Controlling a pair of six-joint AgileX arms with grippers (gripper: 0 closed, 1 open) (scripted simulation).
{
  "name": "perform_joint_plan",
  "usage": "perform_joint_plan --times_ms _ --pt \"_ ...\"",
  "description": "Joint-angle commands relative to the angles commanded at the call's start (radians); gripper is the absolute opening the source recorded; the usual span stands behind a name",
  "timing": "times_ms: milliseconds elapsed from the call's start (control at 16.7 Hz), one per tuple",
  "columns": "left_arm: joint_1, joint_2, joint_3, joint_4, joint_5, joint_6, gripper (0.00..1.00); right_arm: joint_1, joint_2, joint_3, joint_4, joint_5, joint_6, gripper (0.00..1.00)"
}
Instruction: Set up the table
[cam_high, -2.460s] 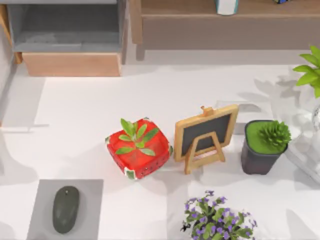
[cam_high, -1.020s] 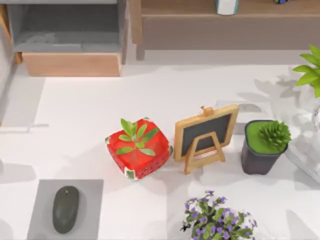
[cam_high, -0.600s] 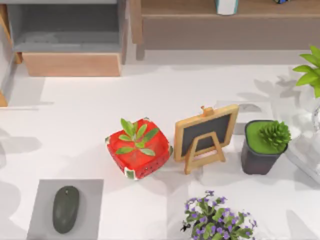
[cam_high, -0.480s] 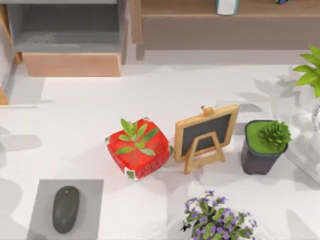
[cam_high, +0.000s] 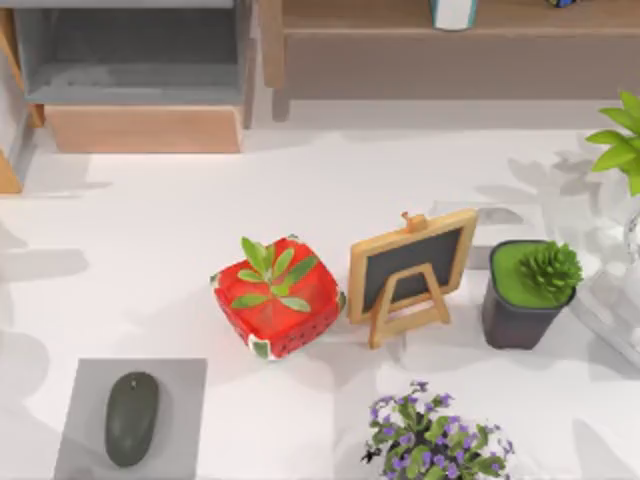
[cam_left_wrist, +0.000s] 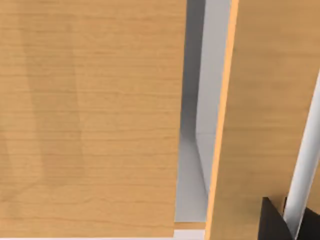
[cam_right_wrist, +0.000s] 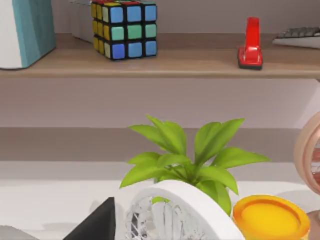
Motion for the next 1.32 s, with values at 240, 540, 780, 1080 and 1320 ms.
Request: perform_joint_plan --times_ms 240,540,780,1080,1320 --pt "-0.040 0.054 0.122 -0.069 -0.042 -0.003 0.00 0.000 0.000 0.000 0.000 0.000 0.000 1.00" --pt "-0.051 0.069 0.158 -0.089 -0.056 -0.004 0.00 0.000 0.000 0.000 0.000 0.000 0.000 1.00" --pt "-0.058 0.095 0.192 -0.113 -0.063 -0.003 0.00 0.000 0.000 0.000 0.000 0.000 0.000 1.00" --pt "-0.101 0.181 0.395 -0.213 -0.104 -0.001 0.00 0.000 0.000 0.000 0.000 0.000 0.000 1.00" --pt "-0.113 0.197 0.436 -0.240 -0.116 -0.008 0.00 0.000 0.000 0.000 0.000 0.000 0.000 1.00"
